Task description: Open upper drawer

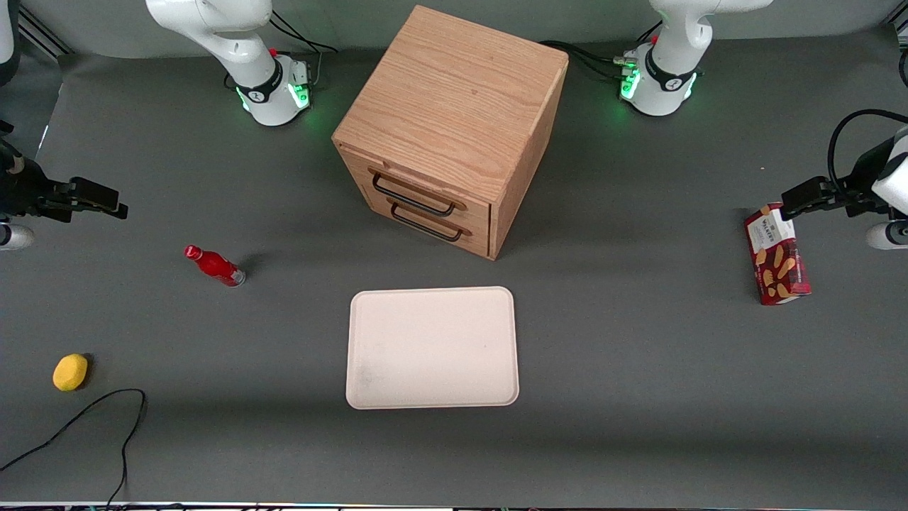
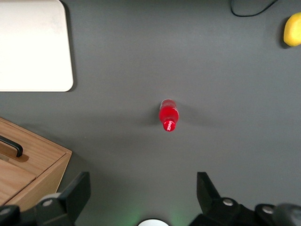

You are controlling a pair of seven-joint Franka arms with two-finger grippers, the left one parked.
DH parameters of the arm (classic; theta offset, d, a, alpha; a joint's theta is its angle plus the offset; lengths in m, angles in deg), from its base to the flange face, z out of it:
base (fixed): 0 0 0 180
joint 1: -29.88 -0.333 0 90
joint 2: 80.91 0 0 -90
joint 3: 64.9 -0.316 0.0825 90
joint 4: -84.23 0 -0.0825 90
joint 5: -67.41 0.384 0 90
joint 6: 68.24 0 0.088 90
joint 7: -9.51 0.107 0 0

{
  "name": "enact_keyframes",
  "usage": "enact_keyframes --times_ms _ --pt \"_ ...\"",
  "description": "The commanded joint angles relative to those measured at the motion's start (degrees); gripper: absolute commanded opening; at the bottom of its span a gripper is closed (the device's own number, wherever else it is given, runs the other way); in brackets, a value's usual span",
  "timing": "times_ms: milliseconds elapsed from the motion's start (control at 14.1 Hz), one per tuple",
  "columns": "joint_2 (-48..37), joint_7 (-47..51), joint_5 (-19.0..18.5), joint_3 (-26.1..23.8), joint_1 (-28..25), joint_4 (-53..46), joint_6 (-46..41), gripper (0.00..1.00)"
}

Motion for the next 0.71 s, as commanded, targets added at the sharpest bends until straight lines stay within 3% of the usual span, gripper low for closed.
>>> enact_keyframes --times_ms 0,640 --pt "1.3 1.0 0.6 -0.4 0.3 -2.0 -1.2 1.0" --pt "2.4 0.7 1.4 -0.5 0.1 -2.7 -1.7 1.0"
